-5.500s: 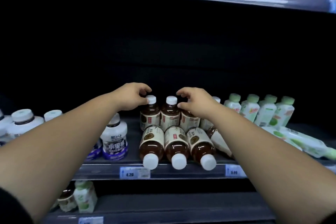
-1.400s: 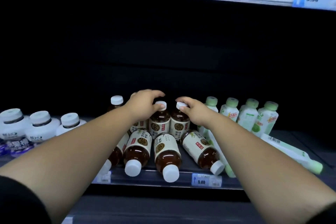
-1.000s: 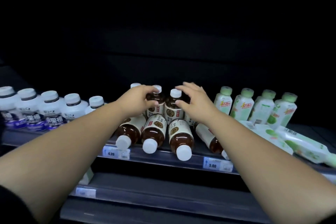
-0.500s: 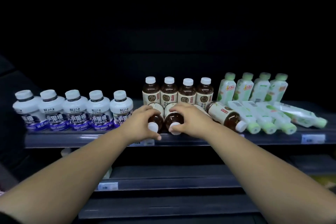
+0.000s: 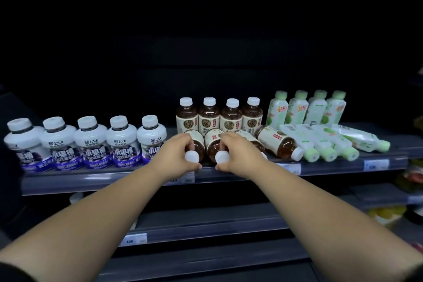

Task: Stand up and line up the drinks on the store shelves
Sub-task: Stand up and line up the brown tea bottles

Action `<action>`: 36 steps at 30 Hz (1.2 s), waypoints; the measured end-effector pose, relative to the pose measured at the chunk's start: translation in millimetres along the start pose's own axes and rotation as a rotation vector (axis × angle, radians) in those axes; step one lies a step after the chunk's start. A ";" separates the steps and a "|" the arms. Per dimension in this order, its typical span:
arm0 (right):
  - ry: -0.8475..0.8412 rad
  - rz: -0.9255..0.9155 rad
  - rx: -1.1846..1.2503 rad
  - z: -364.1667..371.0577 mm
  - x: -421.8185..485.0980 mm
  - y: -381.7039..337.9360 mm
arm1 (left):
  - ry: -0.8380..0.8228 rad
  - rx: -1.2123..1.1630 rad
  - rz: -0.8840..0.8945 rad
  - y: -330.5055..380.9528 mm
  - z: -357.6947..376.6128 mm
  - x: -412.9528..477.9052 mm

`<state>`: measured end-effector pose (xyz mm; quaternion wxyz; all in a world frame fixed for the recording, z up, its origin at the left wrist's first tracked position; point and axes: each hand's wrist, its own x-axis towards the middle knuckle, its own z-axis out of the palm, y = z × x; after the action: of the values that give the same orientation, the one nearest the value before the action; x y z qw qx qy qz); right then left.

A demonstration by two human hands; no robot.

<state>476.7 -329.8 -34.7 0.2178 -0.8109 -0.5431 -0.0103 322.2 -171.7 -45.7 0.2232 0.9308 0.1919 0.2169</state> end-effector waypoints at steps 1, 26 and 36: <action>0.018 0.010 0.020 -3.7 0.3 -0.3 | 0.003 -0.008 -0.010 2.7 -4.8 2.0; -0.069 0.147 0.419 -41.9 82.6 6.2 | -0.184 0.036 -0.122 18.3 -73.3 85.8; -0.148 0.130 0.517 -40.3 88.2 9.4 | -0.215 -0.019 -0.158 2.6 -79.8 91.3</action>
<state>530.1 -270.2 20.9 0.3775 -0.7599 -0.4890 0.2021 359.7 -105.9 49.1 0.2675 0.9284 0.2378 0.0996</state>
